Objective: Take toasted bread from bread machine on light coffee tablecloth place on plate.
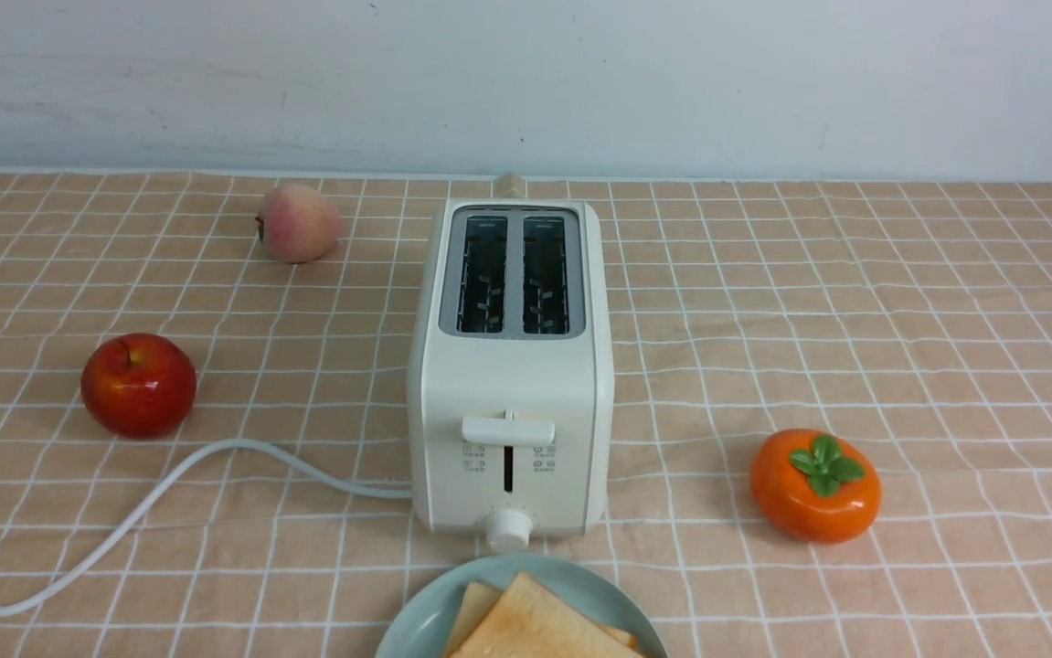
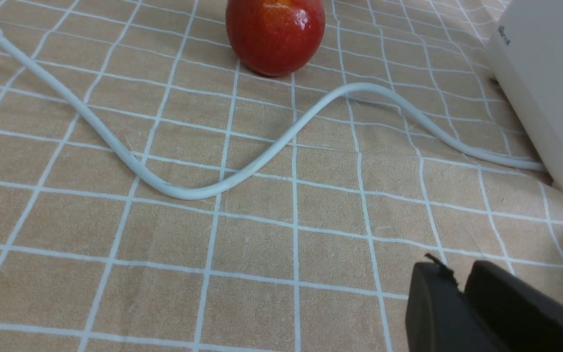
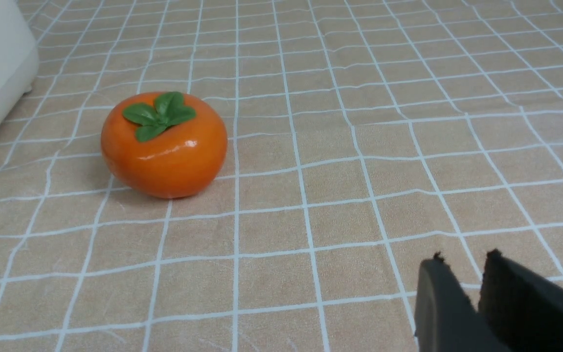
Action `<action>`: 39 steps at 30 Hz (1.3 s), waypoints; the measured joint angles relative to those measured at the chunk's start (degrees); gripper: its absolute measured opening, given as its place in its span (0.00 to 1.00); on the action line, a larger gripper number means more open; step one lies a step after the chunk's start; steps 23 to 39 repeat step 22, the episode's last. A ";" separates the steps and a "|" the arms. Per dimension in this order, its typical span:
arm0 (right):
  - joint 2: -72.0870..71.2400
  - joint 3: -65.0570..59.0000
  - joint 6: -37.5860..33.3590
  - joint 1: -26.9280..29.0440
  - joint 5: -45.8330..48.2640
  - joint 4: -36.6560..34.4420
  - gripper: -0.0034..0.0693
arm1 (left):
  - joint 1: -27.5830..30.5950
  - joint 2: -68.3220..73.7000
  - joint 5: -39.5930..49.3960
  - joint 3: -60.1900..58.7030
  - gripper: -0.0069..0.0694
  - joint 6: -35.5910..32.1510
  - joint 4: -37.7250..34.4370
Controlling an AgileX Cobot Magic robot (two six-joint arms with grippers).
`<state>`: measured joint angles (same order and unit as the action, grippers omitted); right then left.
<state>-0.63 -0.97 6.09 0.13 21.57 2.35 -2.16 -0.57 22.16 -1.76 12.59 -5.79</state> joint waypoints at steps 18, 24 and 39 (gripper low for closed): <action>0.00 0.00 0.00 0.00 0.00 0.00 0.26 | 0.00 0.00 0.00 0.00 0.23 0.00 0.00; 0.00 0.00 0.00 0.00 0.00 0.00 0.26 | 0.00 0.00 0.00 0.00 0.23 0.00 0.00; 0.00 0.00 0.00 0.00 0.00 0.00 0.26 | 0.00 0.00 0.00 0.00 0.23 0.00 0.00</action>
